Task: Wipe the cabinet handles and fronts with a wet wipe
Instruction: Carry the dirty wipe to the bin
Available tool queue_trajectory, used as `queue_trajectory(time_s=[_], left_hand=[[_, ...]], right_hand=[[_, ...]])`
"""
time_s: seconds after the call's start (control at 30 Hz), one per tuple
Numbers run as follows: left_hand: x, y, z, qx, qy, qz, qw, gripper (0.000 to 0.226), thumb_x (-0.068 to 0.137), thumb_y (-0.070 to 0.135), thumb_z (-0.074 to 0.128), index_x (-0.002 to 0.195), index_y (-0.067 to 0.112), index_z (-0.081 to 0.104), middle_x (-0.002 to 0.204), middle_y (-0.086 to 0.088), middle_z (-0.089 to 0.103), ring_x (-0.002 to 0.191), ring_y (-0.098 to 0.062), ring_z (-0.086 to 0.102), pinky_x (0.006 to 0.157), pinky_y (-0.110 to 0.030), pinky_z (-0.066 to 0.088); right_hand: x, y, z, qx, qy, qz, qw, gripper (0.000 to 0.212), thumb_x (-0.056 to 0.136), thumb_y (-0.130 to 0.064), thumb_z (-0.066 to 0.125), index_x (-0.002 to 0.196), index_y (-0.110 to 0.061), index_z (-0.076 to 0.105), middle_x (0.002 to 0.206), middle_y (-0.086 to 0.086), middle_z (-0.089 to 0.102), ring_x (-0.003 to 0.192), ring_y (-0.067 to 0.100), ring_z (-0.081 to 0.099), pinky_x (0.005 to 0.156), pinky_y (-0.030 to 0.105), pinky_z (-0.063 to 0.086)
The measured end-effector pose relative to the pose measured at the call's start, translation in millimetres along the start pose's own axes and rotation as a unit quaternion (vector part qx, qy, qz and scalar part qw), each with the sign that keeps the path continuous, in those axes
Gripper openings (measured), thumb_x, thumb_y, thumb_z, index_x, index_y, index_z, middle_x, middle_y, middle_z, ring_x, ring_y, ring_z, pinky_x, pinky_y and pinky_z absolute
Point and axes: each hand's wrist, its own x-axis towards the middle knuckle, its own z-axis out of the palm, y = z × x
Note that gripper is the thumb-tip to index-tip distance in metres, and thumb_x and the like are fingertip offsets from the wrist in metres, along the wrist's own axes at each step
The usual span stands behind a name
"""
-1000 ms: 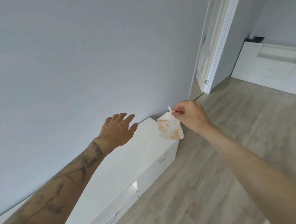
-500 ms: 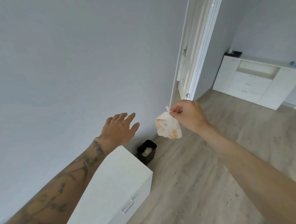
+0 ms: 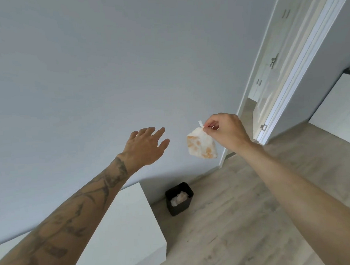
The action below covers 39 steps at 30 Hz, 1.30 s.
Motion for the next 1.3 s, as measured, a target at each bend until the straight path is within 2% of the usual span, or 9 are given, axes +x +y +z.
queue_trajectory(time_s=[0.3, 0.43, 0.63, 0.87, 0.97, 1.07, 1.3], left_hand=[[123, 29, 49, -0.003, -0.022, -0.09, 0.996, 0.061, 0.114, 0.056, 0.03, 0.169, 0.03, 0.026, 0.172, -0.002, 0.033, 0.158, -0.026, 0.03, 0.128, -0.043, 0.02], [181, 25, 102, -0.008, -0.04, -0.103, 0.994, 0.06, 0.114, 0.055, 0.03, 0.169, 0.03, 0.027, 0.171, -0.002, 0.034, 0.158, -0.026, 0.03, 0.128, -0.043, 0.02], [240, 13, 200, -0.027, -0.113, -0.132, 0.984, 0.06, 0.114, 0.055, 0.029, 0.168, 0.031, 0.028, 0.171, -0.002, 0.033, 0.158, -0.025, 0.03, 0.128, -0.043, 0.021], [270, -1, 310, -0.041, -0.188, -0.186, 0.964, 0.058, 0.113, 0.052, 0.031, 0.167, 0.029, 0.027, 0.17, -0.004, 0.034, 0.156, -0.026, 0.032, 0.126, -0.045, 0.023], [278, -6, 365, -0.05, -0.206, -0.202, 0.956, 0.056, 0.113, 0.049, 0.031, 0.164, 0.026, 0.031, 0.164, -0.005, 0.041, 0.152, -0.028, 0.037, 0.124, -0.045, 0.027], [285, -13, 436, -0.066, -0.218, -0.22, 0.948, 0.055, 0.113, 0.05, 0.032, 0.163, 0.026, 0.035, 0.162, -0.005, 0.045, 0.151, -0.028, 0.039, 0.125, -0.044, 0.025], [296, -34, 619, -0.054, -0.238, -0.235, 0.941, 0.06, 0.114, 0.053, 0.03, 0.168, 0.028, 0.028, 0.168, -0.003, 0.037, 0.157, -0.025, 0.03, 0.128, -0.042, 0.02]], right_hand=[[129, 106, 42, 0.022, -0.089, -0.038, 0.995, 0.005, 0.091, -0.019, 0.077, 0.092, -0.023, 0.08, 0.088, -0.011, 0.076, 0.084, 0.007, 0.07, 0.083, 0.03, 0.058], [174, 153, 89, 0.018, -0.117, -0.041, 0.992, 0.004, 0.091, -0.02, 0.078, 0.092, -0.023, 0.08, 0.089, -0.011, 0.076, 0.083, 0.007, 0.07, 0.081, 0.03, 0.057], [219, 221, 179, 0.03, -0.184, -0.021, 0.982, 0.005, 0.092, -0.02, 0.077, 0.096, -0.02, 0.081, 0.091, -0.011, 0.075, 0.085, 0.007, 0.07, 0.082, 0.032, 0.059], [225, 291, 295, 0.028, -0.289, 0.016, 0.957, 0.007, 0.093, -0.019, 0.073, 0.096, -0.02, 0.08, 0.096, -0.008, 0.075, 0.088, 0.012, 0.069, 0.086, 0.039, 0.059], [219, 329, 356, 0.034, -0.316, 0.025, 0.948, 0.008, 0.093, -0.019, 0.072, 0.095, -0.02, 0.079, 0.095, -0.007, 0.075, 0.088, 0.014, 0.069, 0.084, 0.039, 0.058], [207, 372, 427, 0.04, -0.333, 0.029, 0.941, 0.007, 0.093, -0.021, 0.073, 0.095, -0.021, 0.079, 0.095, -0.006, 0.076, 0.089, 0.015, 0.071, 0.081, 0.036, 0.058], [165, 476, 592, 0.044, -0.367, 0.04, 0.928, 0.01, 0.092, -0.019, 0.072, 0.097, -0.021, 0.08, 0.092, -0.003, 0.077, 0.086, 0.018, 0.071, 0.078, 0.038, 0.059]])
